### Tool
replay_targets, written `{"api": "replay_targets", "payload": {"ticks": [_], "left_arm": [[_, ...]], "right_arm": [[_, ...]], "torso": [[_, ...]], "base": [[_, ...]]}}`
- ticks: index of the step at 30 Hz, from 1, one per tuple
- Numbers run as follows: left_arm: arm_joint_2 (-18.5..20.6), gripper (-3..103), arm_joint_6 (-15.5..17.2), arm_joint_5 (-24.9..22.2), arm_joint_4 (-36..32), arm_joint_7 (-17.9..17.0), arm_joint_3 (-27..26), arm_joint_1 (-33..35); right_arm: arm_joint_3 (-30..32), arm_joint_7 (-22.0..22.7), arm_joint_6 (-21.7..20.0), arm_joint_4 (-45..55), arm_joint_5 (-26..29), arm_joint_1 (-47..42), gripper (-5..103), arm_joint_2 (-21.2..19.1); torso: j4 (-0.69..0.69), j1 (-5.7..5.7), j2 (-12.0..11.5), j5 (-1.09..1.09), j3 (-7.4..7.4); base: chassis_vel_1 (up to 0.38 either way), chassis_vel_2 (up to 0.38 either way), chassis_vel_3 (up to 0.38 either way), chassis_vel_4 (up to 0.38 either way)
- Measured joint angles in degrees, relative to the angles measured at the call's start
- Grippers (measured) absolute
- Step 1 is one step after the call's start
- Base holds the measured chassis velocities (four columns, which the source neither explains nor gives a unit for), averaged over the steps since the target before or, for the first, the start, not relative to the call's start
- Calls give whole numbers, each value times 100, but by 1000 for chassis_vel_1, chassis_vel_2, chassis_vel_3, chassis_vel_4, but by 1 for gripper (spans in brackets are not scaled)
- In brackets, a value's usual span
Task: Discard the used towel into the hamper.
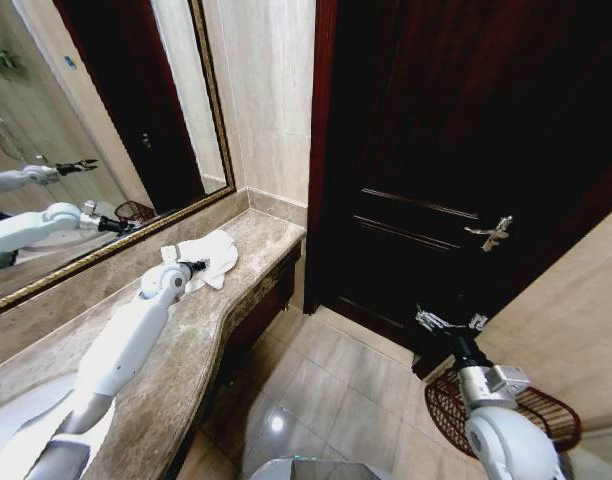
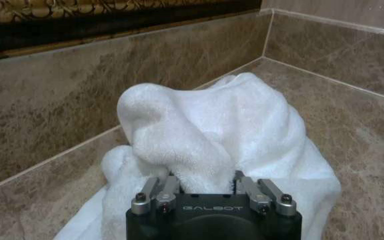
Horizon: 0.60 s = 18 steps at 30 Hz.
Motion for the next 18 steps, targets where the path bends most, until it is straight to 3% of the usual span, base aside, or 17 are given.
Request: {"api": "replay_targets", "payload": {"ticks": [3, 6, 10, 11, 12, 14, 18], "left_arm": [[7, 32, -41, -5, -41, 31, -44, 57], [22, 24, -335, -1, -122, 110, -120, 163], [51, 14, -1219, 442, -702, 498, -585, 669], [51, 14, -1219, 442, -702, 498, -585, 669], [56, 10, -1558, 687, -1112, 656, -848, 966], [33, 7, -1897, 1082, -1982, 797, -1368, 1548], [-71, 7, -1983, 1276, -2790, 825, -1901, 2144]], "right_arm": [[1, 13, 0, 15, -1, -4, 100, -1], [1, 31, 0, 45, -1, -4, 100, -2], [1, 93, -12, 152, 41, 20, 100, -7], [1, 93, -12, 152, 41, 20, 100, -7], [3, 111, -40, 217, 85, 22, 100, -9], [8, 140, -105, 314, 148, 25, 100, -19], [23, 165, -125, 388, 169, 35, 100, -17]], "torso": [[0, 0, 0, 0, 0], [0, 0, 0, -1, 0], [-1, 1, 0, 0, 1], [-1, 1, 0, 0, 1], [0, 1, 0, -1, 1], [0, 0, 0, 1, 0], [2, 0, 0, 2, 0]], "base": [[0, 0, 0, 0], [0, 0, 0, 0], [0, 0, 0, 0], [0, 0, 0, 0], [0, 0, 0, 0], [0, 0, 0, 0], [0, 0, 0, 0]]}}
